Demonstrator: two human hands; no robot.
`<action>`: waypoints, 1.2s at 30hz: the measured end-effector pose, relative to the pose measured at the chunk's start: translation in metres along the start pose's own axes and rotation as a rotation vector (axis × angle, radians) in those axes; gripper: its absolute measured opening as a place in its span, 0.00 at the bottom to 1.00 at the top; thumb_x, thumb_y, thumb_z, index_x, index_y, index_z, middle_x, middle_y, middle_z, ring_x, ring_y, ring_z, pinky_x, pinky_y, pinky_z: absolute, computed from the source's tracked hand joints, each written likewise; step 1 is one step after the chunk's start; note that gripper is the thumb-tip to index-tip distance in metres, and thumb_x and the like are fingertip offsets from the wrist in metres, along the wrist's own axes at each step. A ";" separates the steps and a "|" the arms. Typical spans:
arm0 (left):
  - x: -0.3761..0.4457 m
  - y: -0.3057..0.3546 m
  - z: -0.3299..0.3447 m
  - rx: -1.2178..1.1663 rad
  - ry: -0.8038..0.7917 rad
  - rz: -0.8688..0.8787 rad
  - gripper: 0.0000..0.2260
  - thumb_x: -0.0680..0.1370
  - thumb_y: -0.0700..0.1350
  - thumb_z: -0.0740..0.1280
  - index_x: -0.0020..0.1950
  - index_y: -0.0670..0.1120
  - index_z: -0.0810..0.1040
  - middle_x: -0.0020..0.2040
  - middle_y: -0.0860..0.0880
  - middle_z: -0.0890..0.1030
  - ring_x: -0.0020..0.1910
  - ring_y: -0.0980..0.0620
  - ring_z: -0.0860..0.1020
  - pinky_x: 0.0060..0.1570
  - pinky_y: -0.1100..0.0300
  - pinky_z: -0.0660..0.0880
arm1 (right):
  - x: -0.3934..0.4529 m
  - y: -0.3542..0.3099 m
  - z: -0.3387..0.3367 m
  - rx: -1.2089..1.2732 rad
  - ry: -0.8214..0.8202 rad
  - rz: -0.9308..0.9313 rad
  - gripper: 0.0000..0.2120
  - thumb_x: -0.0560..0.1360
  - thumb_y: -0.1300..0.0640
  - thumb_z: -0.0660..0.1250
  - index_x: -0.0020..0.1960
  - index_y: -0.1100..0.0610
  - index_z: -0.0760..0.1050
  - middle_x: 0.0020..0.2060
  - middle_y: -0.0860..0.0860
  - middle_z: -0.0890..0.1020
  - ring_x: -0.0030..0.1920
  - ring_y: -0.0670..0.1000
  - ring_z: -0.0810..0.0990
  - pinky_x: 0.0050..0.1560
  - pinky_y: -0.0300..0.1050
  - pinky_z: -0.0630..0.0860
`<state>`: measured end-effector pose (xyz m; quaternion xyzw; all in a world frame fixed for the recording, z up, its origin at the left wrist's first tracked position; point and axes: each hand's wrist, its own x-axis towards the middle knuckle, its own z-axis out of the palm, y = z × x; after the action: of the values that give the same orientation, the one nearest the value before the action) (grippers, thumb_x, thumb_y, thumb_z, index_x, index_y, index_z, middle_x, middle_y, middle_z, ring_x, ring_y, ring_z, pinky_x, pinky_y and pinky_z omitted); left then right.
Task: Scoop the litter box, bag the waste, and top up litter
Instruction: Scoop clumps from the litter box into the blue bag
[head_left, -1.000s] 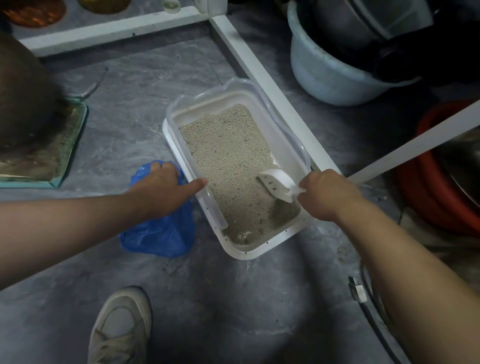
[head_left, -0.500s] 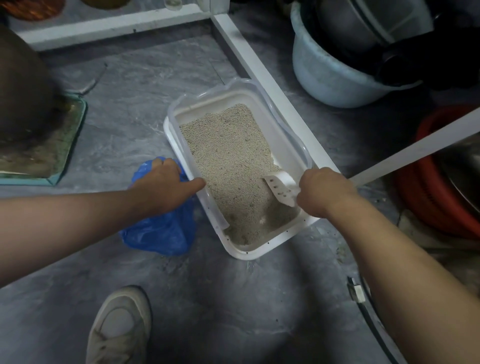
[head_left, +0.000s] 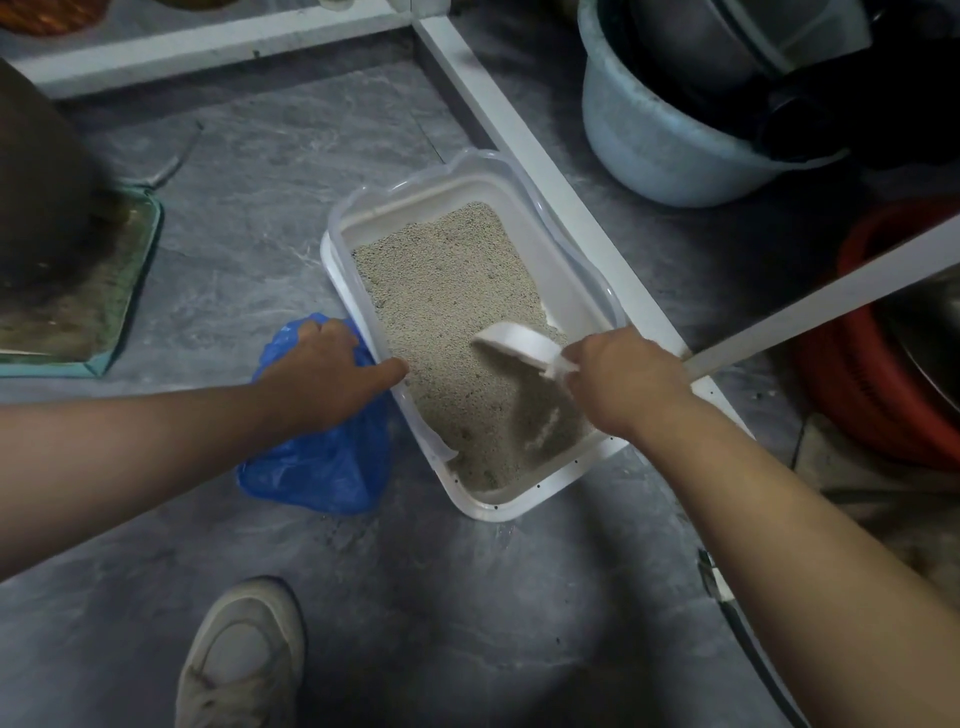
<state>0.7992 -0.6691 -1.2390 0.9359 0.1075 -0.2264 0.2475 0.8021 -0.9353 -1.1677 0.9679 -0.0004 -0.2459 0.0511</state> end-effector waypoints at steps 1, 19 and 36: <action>0.000 0.000 -0.001 -0.001 -0.004 0.003 0.35 0.71 0.67 0.68 0.67 0.42 0.69 0.67 0.41 0.68 0.68 0.42 0.68 0.65 0.47 0.68 | 0.000 -0.004 0.005 -0.030 -0.008 -0.044 0.17 0.79 0.55 0.64 0.67 0.48 0.75 0.60 0.53 0.79 0.59 0.59 0.80 0.55 0.51 0.76; -0.001 -0.012 -0.005 0.006 -0.016 0.011 0.35 0.70 0.67 0.68 0.66 0.44 0.70 0.66 0.43 0.69 0.66 0.43 0.70 0.67 0.43 0.69 | 0.004 -0.012 -0.020 0.143 -0.456 0.124 0.09 0.78 0.61 0.61 0.49 0.64 0.78 0.31 0.57 0.81 0.28 0.55 0.78 0.31 0.42 0.73; 0.000 -0.021 0.000 -0.011 -0.011 0.006 0.38 0.69 0.71 0.66 0.68 0.45 0.69 0.70 0.43 0.67 0.68 0.44 0.69 0.65 0.44 0.70 | -0.018 -0.019 0.037 0.826 -0.707 0.259 0.14 0.83 0.54 0.60 0.46 0.63 0.75 0.24 0.52 0.76 0.19 0.47 0.70 0.18 0.34 0.61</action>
<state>0.7930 -0.6508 -1.2476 0.9336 0.1048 -0.2302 0.2538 0.7687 -0.9194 -1.1934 0.7582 -0.2326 -0.5269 -0.3057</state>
